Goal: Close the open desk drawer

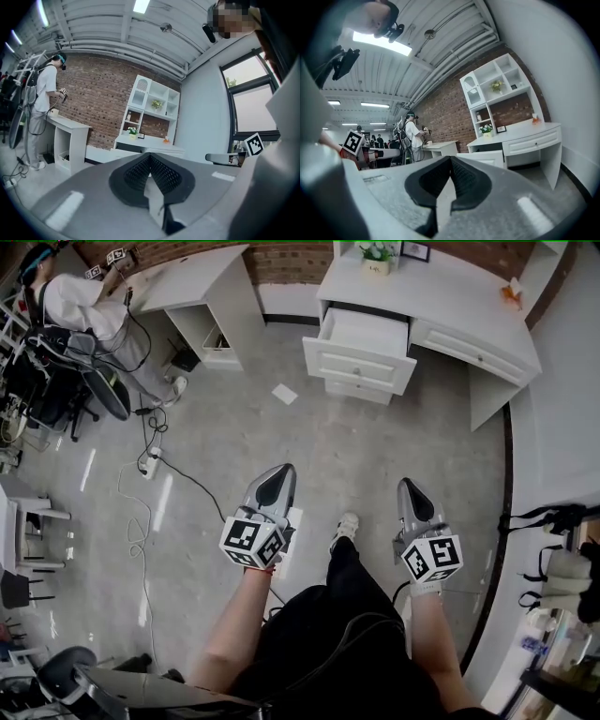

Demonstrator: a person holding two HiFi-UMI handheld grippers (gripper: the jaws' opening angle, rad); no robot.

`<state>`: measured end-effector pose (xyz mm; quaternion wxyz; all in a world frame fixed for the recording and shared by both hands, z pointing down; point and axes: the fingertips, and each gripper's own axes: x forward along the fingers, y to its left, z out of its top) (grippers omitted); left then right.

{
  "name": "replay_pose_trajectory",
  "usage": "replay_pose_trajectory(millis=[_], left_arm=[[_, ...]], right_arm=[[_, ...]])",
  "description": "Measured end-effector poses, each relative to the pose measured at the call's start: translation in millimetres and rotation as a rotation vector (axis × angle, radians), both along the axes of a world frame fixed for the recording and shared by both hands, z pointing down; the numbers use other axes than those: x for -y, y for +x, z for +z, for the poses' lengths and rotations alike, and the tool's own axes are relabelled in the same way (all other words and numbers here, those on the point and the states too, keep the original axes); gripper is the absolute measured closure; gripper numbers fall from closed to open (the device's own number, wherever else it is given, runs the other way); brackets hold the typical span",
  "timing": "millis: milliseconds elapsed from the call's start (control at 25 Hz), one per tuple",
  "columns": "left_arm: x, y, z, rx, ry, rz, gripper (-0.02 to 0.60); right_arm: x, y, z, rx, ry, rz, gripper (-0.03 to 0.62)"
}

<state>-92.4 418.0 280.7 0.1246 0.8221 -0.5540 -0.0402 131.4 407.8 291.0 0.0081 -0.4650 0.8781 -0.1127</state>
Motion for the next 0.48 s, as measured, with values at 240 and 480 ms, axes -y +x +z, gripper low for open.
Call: replay_pose_trajectory(millis=[240,480], left_arm=[[62.4,-3.0,6.3,-0.002,-0.013,0.010,0.578],[117.6,7.6,10.1,-0.006,-0.030,0.034,0.578]], right_arm=[[57.9,-6.5,7.9,0.012,-0.019,-0.007,0.594],[105.0,-7.6,20.7,-0.007,-0.067,-0.028,0.594]])
